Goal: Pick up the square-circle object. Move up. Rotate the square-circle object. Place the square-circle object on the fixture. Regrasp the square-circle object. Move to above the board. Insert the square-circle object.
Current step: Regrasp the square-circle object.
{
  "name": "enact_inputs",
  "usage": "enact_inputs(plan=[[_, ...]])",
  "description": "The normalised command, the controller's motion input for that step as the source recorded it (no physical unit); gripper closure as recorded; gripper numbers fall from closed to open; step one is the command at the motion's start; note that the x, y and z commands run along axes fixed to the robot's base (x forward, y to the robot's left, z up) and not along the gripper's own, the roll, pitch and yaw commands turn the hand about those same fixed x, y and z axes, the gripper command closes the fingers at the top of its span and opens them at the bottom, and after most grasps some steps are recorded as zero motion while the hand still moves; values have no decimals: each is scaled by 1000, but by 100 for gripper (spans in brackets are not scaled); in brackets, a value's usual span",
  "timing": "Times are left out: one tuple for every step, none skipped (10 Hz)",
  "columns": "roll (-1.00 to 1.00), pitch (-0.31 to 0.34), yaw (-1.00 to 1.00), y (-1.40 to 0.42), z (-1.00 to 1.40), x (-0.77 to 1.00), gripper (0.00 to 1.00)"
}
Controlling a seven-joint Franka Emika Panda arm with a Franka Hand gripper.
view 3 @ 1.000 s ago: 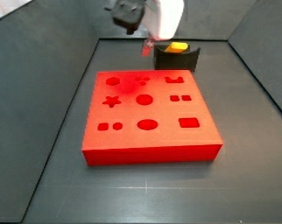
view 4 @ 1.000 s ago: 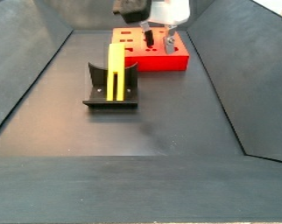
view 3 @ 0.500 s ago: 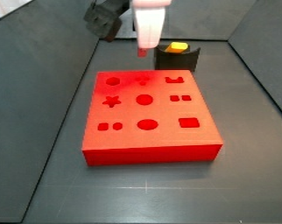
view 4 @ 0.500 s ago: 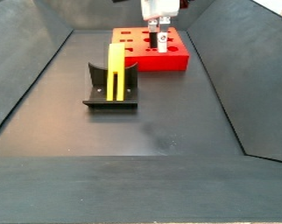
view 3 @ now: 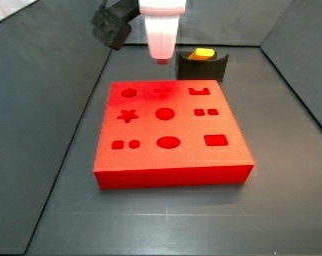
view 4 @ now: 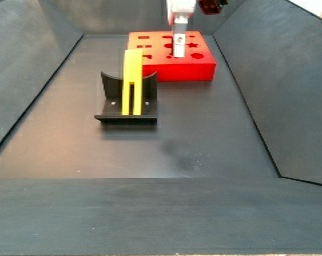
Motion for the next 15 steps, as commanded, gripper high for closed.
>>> enact_inputs(plan=[[97, 196, -85, 1, -20, 1000, 0], [82, 200, -20, -3, -15, 1000, 0], [69, 201, 10, -7, -10, 1000, 0], [50, 197, 25, -12, -11, 1000, 0], [31, 196, 35, -13, -9, 1000, 0], [16, 192, 38, -16, -6, 1000, 0], [8, 197, 42, -15, -5, 1000, 0], [2, 203, 44, -17, 0, 1000, 0], [-10, 204, 43, -19, -3, 938, 0], [-16, 207, 43, -16, 1, 865, 0], [-20, 214, 44, -16, 3, 792, 0], [-24, 220, 47, -16, 1, 706, 0], [-29, 222, 50, -16, 3, 644, 0], [-32, 227, 51, -14, -1, 586, 0], [-33, 233, 54, -14, 2, 512, 0]])
